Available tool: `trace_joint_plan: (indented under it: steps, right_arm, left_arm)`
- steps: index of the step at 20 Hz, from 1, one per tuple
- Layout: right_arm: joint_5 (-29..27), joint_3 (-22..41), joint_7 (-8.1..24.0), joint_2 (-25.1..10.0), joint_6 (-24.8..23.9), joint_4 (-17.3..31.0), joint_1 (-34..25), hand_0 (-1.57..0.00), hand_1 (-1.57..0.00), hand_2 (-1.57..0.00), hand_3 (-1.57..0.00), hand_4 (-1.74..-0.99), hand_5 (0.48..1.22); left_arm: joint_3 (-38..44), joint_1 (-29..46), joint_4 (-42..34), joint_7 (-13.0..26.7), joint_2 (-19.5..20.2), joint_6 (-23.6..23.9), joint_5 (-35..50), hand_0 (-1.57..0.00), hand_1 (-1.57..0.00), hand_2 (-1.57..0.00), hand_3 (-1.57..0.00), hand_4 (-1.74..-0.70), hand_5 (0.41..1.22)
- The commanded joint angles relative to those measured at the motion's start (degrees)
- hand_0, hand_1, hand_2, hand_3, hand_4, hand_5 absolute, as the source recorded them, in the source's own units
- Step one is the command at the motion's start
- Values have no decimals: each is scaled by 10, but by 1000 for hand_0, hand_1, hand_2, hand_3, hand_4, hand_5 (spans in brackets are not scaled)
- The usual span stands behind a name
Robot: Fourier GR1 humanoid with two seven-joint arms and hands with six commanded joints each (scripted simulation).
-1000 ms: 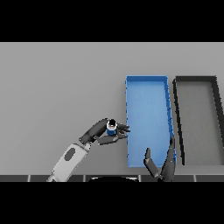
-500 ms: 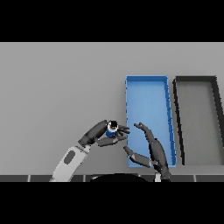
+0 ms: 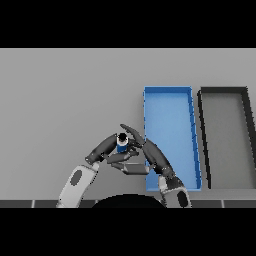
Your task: Pick up the blue pipe and place it into the blue bin.
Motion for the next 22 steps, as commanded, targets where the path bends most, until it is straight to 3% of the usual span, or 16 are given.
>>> trace_joint_plan:
  steps: [1,6,8,9,11,12,14,17,19,22]
  right_arm:
    - [-2,-1,14,5,7,3,-21,1,-2,-52,1,-1242,551]
    - [-21,-35,52,11,33,30,-112,-23,-32,-83,1,-1186,521]
    - [-37,-50,55,7,45,36,-136,-34,-55,-110,-7,-1192,507]
    - [-43,-56,66,7,50,44,-149,-69,-108,-166,-44,-1204,497]
    - [-48,-62,66,8,56,58,-169,-323,-362,-377,-242,-1278,485]
    - [-50,-61,66,12,57,64,-176,-507,-530,-538,-401,-1331,489]
    - [-52,-58,69,20,57,68,-185,-876,-877,-910,-762,-1467,518]
    - [-58,-52,63,37,47,81,-180,-1215,-1215,-1233,-1021,-1581,650]
    - [-62,-44,49,35,34,89,-173,-1343,-1343,-1354,-1186,-1628,856]
    - [-64,-42,41,21,29,90,-180,-1454,-1454,-1460,-1357,-1680,1034]
  left_arm:
    - [-3,3,1,5,-6,-4,2,-1571,-1571,-1571,-1571,-1465,1221]
    - [13,3,2,19,-10,-14,-3,-1571,-1571,-1571,-1571,-1469,1221]
    - [8,14,-2,5,-14,-18,-15,-1571,-1571,-1571,-1571,-1467,1221]
    - [14,6,4,20,-14,-20,-18,-1571,-1571,-1571,-1571,-1465,1221]
    - [11,16,-1,13,-19,-26,-23,-1571,-1571,-1571,-1571,-1517,1221]
    - [14,18,-10,40,-17,-28,-19,-1571,-1571,-1571,-1571,-1560,1221]
    - [16,13,-6,50,-18,-28,-29,-1571,-1571,-1571,-1571,-1622,1221]
    - [27,13,-2,37,-31,-35,-16,-1571,-1571,-1571,-1523,-1677,1221]
    - [31,18,-5,30,-38,-45,-2,-1571,-1571,-1571,-1502,-1699,1221]
    - [35,19,-5,35,-45,-49,0,-1571,-1571,-1571,-1441,-1718,1221]
